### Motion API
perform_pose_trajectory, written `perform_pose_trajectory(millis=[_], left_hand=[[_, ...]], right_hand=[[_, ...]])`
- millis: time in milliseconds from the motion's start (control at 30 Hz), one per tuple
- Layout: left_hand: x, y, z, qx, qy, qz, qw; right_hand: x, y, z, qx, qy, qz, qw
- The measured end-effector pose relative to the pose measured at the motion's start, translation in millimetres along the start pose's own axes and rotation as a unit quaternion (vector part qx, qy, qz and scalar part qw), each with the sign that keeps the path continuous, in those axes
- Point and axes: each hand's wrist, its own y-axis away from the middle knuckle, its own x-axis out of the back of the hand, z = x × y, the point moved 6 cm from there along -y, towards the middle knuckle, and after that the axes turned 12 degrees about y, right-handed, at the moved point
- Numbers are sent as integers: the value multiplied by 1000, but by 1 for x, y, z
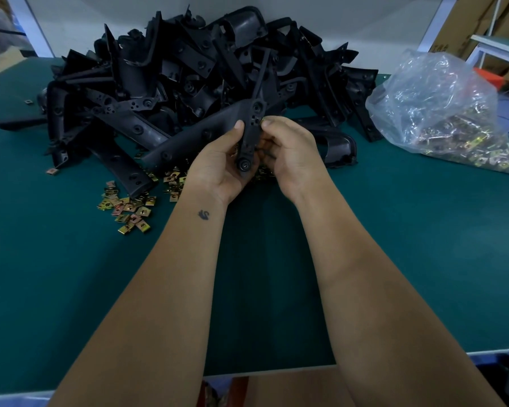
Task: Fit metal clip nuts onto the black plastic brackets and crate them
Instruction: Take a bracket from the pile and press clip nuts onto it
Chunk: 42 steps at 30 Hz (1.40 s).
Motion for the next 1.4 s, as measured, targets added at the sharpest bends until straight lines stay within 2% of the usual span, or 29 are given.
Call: perform_pose_trajectory(millis=[700, 867, 1400], left_hand=[[0, 11, 7, 32, -24, 26, 999], [4, 12, 10, 29, -57, 54, 996], [-2, 13, 3, 48, -81, 21, 995]], right_hand=[[1, 1, -4, 31, -2, -36, 999], [3, -1, -2, 36, 56, -32, 997], [-7, 5, -5, 25, -25, -77, 996]])
